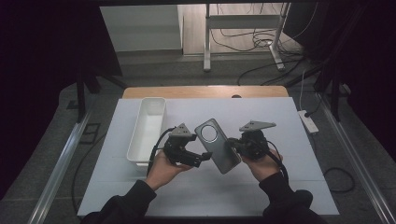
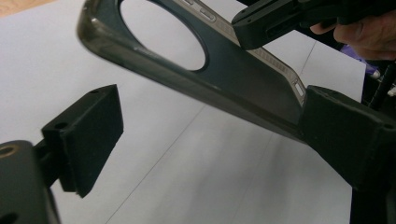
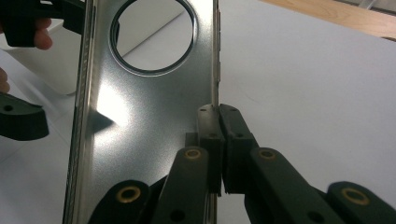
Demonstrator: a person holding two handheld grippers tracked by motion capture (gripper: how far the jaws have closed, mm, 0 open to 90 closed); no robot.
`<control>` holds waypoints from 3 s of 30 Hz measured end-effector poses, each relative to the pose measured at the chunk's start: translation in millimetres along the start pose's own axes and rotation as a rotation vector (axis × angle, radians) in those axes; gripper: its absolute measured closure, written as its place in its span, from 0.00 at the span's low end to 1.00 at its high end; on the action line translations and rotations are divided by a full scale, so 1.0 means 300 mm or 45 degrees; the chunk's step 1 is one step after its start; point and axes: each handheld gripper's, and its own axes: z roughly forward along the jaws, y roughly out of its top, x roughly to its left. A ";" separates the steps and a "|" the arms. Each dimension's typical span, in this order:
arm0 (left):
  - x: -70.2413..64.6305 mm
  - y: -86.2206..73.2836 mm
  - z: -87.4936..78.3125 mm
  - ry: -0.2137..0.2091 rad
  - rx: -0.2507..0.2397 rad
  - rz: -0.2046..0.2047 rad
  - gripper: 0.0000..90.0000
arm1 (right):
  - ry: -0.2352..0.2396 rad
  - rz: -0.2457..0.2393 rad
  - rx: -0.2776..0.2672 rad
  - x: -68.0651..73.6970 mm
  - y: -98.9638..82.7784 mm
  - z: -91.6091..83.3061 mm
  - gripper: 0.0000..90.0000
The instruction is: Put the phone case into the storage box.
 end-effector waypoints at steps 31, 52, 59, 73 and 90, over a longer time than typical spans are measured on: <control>0.026 -0.014 0.024 -0.191 0.001 -0.136 0.65 | 0.026 -0.011 -0.033 0.036 -0.016 0.031 0.98; 0.050 -0.009 -0.018 -0.189 0.026 -0.128 0.87 | 0.134 -0.037 -0.088 0.007 -0.017 0.001 0.38; 0.061 -0.005 -0.047 -0.207 0.018 -0.105 0.88 | 0.133 -0.084 -0.061 0.017 -0.025 0.006 0.14; 0.040 0.010 -0.058 -0.302 0.022 -0.019 0.87 | 0.246 -0.136 -0.068 0.031 -0.024 0.018 0.32; 0.054 0.001 -0.049 -0.320 0.001 -0.031 0.85 | 0.496 -0.150 -0.051 0.014 -0.019 0.013 0.89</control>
